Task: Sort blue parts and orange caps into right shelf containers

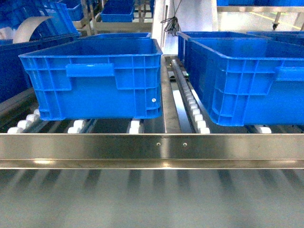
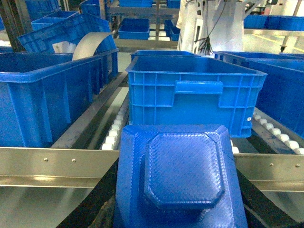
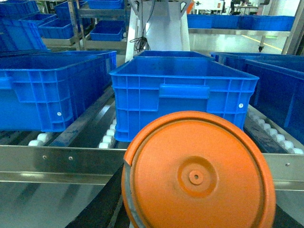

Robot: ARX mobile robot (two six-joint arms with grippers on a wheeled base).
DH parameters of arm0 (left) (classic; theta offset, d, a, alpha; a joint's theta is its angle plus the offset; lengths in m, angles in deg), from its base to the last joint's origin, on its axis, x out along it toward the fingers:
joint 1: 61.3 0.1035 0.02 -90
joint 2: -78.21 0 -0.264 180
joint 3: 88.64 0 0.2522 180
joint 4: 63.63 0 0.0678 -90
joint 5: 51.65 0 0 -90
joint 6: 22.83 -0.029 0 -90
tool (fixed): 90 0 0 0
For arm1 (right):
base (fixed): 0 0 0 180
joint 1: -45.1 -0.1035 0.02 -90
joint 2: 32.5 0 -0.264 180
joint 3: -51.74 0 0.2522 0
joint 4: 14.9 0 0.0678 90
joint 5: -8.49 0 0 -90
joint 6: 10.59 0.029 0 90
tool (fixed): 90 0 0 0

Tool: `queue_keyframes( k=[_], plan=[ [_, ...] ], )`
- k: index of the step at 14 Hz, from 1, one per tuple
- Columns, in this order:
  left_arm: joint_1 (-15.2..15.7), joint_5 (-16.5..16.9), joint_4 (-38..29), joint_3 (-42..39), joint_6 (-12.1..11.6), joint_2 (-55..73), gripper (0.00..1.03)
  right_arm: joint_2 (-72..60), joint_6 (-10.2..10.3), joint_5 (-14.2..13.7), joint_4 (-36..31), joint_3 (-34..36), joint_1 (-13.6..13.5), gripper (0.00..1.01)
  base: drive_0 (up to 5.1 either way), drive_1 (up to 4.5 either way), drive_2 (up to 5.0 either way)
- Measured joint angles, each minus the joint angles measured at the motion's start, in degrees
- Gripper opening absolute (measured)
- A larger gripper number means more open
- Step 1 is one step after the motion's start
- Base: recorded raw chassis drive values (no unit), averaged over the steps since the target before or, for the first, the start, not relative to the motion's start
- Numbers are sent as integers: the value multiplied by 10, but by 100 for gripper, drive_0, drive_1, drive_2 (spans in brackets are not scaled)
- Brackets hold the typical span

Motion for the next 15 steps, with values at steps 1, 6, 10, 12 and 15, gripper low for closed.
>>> queue_keyframes(
  k=[1,6,10,12,15],
  plan=[
    [0,0,0,0,0,0,43,0,0,0,0,0,0,44,0,0,0],
    [0,0,0,0,0,0,43,0,0,0,-1,0,0,44,0,0,0],
    [0,0,2,0,0,0,43,0,0,0,3,0,0,44,0,0,0],
    [0,0,-3,0,0,0,43,0,0,0,-3,0,0,44,0,0,0],
    [0,0,0,0,0,0,43,0,0,0,0,0,0,44,0,0,0]
  ],
)
